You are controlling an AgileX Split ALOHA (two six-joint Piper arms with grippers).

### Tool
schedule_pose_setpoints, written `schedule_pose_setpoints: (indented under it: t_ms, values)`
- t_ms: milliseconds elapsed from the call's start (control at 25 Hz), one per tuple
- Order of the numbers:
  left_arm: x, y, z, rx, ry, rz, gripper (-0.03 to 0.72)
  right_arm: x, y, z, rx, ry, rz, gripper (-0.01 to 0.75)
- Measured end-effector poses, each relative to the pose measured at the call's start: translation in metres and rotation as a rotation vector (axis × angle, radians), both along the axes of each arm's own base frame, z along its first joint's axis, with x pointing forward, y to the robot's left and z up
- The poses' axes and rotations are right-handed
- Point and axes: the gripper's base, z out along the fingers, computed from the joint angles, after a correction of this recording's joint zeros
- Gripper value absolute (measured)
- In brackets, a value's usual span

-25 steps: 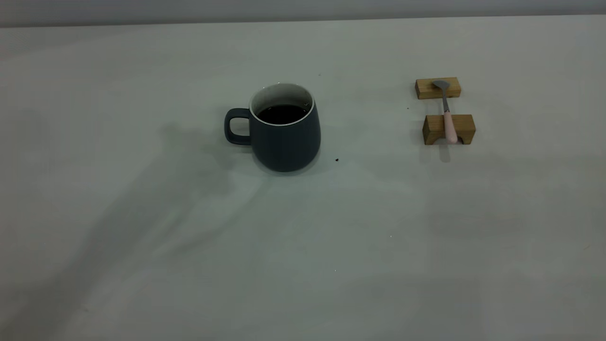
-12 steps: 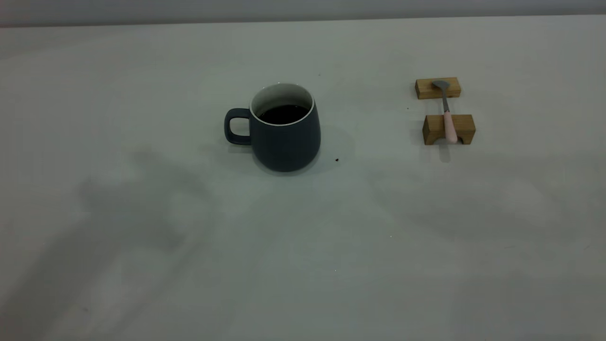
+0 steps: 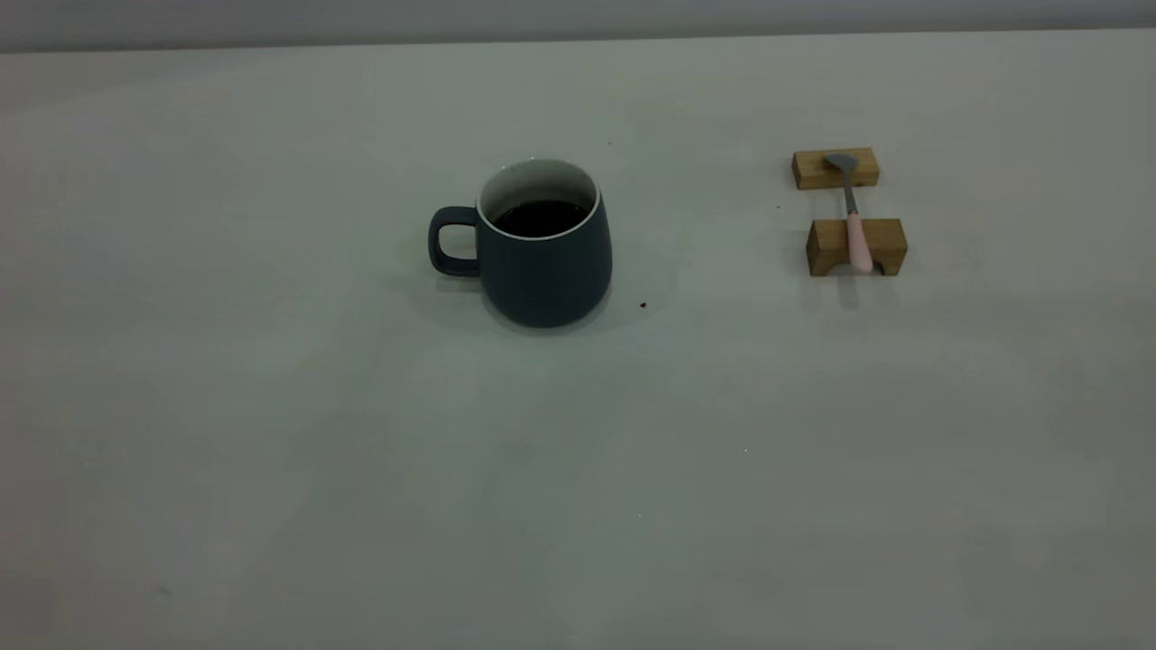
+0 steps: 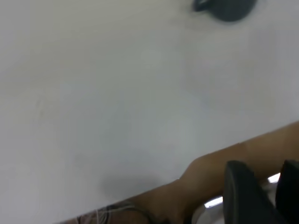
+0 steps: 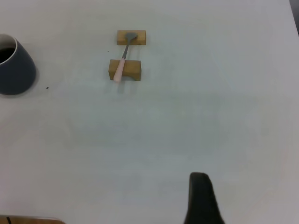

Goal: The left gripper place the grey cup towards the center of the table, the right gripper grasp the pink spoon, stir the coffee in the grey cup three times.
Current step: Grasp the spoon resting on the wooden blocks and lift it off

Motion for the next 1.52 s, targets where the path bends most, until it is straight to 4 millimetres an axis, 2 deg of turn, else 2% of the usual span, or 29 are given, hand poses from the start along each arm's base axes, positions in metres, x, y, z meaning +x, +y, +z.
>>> schedule_pose_setpoints:
  t_ms: [200,360,800,1520]
  values:
    - [-0.045,0.018,-0.029,-0.026,-0.127,0.153,0.245,0.000,0.000,0.000,0.000,0.000,0.000,0.555]
    - [-0.062,0.021,-0.046,-0.037,-0.184,0.237,0.245,0.000,0.000,0.000,0.000,0.000,0.000,0.555]
    - [-0.074,0.021,-0.081,-0.046,-0.235,0.294,0.244,0.000,0.000,0.000,0.000,0.000,0.000,0.555]
    - [-0.076,0.019,-0.082,-0.049,-0.259,0.270,0.243,0.000,0.000,0.000,-0.004,0.000,-0.002,0.555]
